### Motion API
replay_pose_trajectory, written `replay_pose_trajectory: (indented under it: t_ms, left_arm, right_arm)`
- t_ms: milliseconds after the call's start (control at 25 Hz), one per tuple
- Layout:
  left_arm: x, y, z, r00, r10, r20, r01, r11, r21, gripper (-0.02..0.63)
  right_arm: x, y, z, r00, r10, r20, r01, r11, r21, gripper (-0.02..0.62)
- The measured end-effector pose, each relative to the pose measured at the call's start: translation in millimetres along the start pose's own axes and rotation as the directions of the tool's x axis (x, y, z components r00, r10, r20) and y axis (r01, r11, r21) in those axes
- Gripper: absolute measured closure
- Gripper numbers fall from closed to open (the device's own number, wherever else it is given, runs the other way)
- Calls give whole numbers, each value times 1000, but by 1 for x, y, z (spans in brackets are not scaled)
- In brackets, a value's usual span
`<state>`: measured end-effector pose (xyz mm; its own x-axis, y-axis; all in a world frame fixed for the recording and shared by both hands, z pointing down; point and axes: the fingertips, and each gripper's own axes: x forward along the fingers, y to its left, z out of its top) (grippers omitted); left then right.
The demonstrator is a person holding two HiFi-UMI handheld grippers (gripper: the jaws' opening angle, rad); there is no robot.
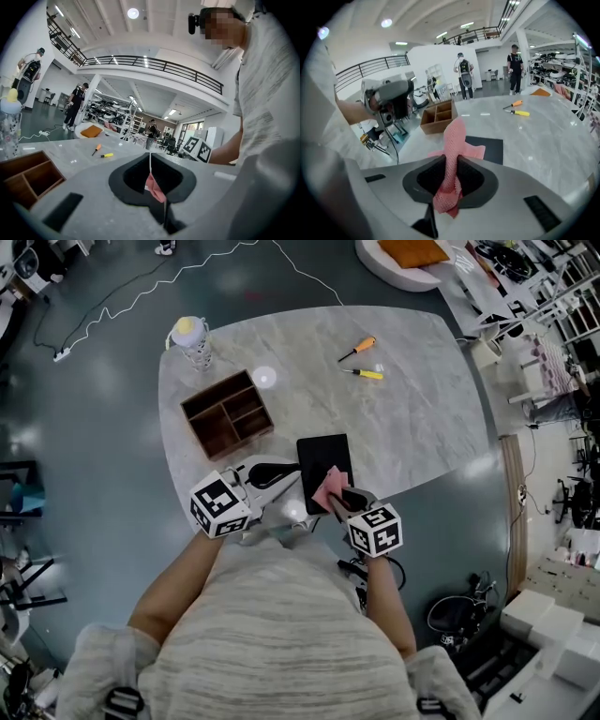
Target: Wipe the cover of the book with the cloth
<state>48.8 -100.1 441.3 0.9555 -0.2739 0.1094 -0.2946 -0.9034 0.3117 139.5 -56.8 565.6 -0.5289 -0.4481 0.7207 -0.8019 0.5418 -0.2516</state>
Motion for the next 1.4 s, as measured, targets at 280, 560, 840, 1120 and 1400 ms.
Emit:
replay_pose_trajectory:
  t_ms: [280,560,840,1120,1400]
  left_arm:
    - [-17,-15,1,999,-45,-2,45,998,33,586]
    - [-40,-31,-1,996,-89,0,88,994,65,586]
    - [-58,-44,-6,991,-129,-17,130,987,89,586]
    - [-66,-56,-6,987,-159,-21,160,980,115,586]
    - [-76,-60,-5,986,-165,-21,166,977,131,585]
  right_arm:
    - [-18,52,48,968,54,247,-74,995,72,528]
    - [-28,104,58,922,99,373,-130,990,58,528]
    - [-35,132,64,889,83,451,-103,994,20,528]
    - [-43,145,69,863,48,503,-59,998,5,528]
    - [-42,156,77,861,34,507,-10,999,-50,529]
